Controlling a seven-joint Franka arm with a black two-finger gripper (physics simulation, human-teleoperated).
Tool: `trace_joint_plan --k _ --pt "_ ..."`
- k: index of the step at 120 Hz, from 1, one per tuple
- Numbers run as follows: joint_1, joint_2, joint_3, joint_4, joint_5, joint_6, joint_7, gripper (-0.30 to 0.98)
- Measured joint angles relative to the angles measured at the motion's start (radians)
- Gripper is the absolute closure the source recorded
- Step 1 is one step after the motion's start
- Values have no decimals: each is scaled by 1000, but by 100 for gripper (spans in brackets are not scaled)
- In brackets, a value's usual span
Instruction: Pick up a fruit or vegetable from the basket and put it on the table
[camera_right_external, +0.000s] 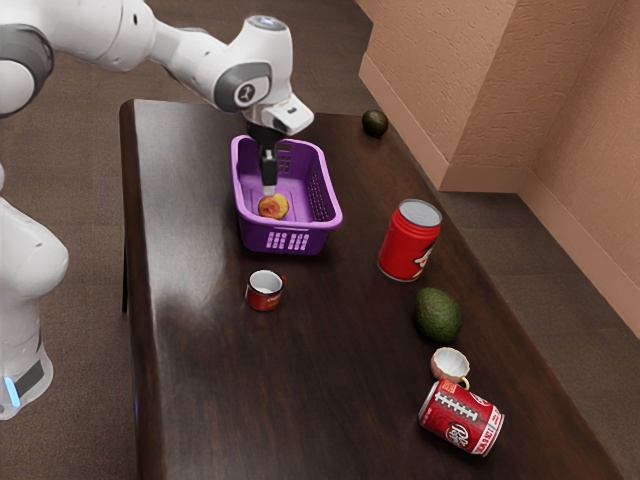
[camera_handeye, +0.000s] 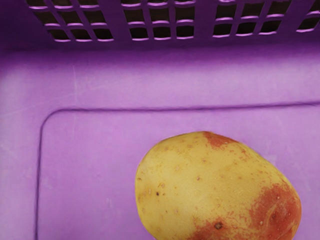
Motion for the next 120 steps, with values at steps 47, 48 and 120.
trace_joint_plan --k 47,48,120 --pt "-10 6 -15 -8 -22 31 0 0" --pt "-10 6 -15 -8 -23 32 0 0" --pt "-12 12 -15 -40 -84 37 -7 0"
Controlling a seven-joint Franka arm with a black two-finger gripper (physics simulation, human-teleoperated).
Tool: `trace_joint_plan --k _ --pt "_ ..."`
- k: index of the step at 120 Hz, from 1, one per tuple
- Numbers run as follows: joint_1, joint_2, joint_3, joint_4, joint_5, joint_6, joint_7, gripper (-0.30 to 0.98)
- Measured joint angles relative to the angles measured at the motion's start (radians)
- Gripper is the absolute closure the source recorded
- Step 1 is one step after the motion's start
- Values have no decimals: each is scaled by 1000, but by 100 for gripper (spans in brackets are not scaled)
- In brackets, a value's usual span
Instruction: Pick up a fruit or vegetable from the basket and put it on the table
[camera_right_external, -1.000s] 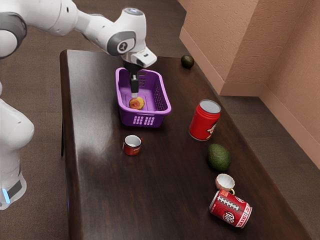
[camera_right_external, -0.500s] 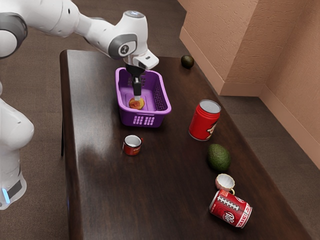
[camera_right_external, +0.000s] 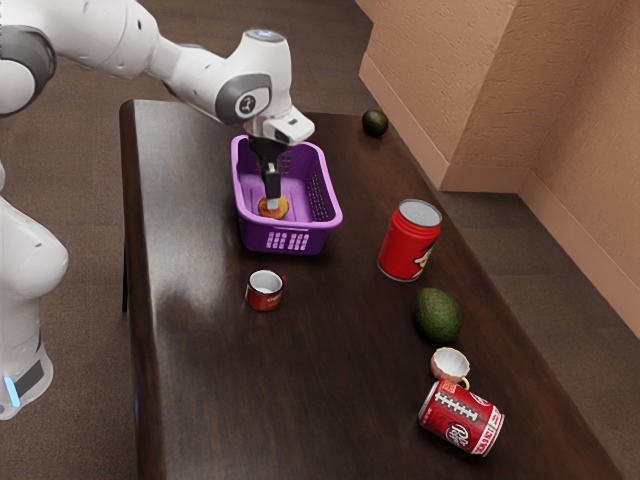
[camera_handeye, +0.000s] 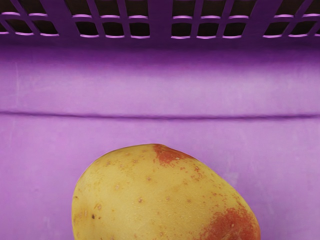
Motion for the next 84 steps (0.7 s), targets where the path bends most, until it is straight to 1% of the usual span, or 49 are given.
trace_joint_plan --k 34,84 --pt "0 20 0 0 -17 0 -4 0" --pt "0 42 0 0 -21 14 -7 0"
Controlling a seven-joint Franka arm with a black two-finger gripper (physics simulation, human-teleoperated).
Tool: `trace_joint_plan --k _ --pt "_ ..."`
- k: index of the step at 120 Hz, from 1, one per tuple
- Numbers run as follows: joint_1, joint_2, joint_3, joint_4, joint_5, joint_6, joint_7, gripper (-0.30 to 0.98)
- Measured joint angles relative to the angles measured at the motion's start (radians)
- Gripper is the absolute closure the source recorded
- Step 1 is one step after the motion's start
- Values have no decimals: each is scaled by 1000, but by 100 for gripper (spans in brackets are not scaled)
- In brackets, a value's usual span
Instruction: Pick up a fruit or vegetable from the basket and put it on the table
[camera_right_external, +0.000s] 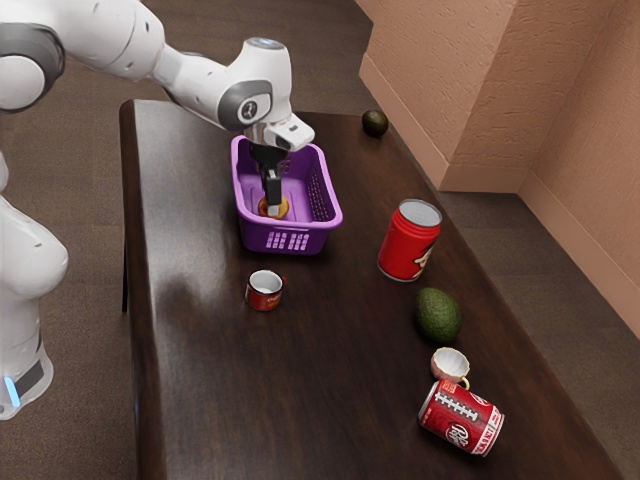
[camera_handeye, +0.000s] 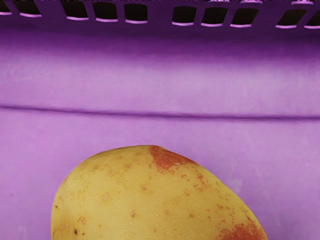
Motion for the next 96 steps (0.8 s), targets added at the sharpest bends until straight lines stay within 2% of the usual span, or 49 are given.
trace_joint_plan --k 96 --pt "-6 52 0 -6 -3 40 -2 0"
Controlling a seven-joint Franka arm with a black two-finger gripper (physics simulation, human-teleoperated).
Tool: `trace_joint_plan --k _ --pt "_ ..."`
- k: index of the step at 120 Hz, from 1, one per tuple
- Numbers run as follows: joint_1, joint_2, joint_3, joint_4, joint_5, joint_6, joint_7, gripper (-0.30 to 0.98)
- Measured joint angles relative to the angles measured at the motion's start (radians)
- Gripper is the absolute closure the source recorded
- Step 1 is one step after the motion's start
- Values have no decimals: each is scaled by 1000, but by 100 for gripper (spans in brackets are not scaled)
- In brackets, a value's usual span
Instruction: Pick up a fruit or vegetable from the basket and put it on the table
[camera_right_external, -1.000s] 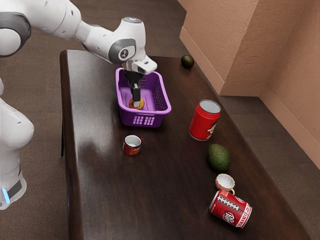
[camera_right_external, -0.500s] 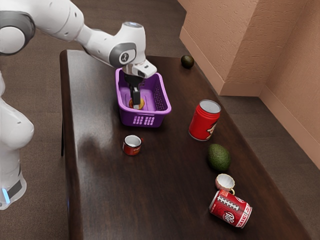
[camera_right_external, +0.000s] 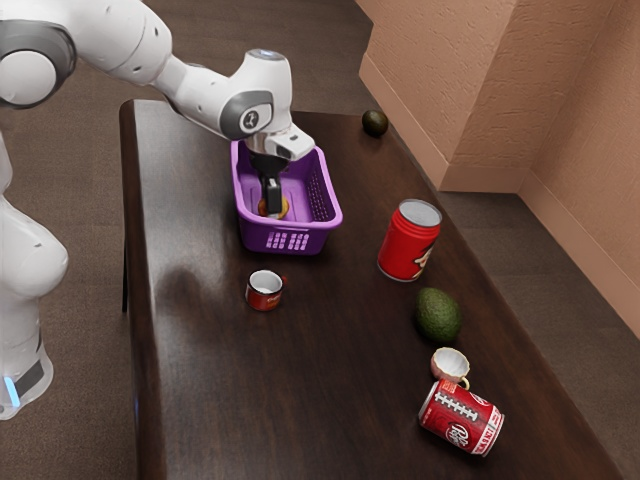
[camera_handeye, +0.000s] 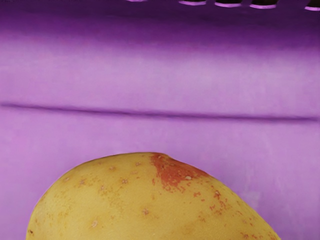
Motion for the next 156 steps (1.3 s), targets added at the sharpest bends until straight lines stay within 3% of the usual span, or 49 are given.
trace_joint_plan --k 31,58,67,72,92,129,156 --pt "-1 7 0 0 0 7 0 0" --pt "0 7 0 1 -11 19 -9 23" --pt "-1 5 0 2 -7 27 -19 34" --pt "-1 3 0 3 -1 34 -27 48" --pt "-2 -20 0 3 38 59 -81 81" --pt "-40 -129 0 1 88 70 -208 80" --pt "-151 -352 -3 7 93 -18 -312 80"
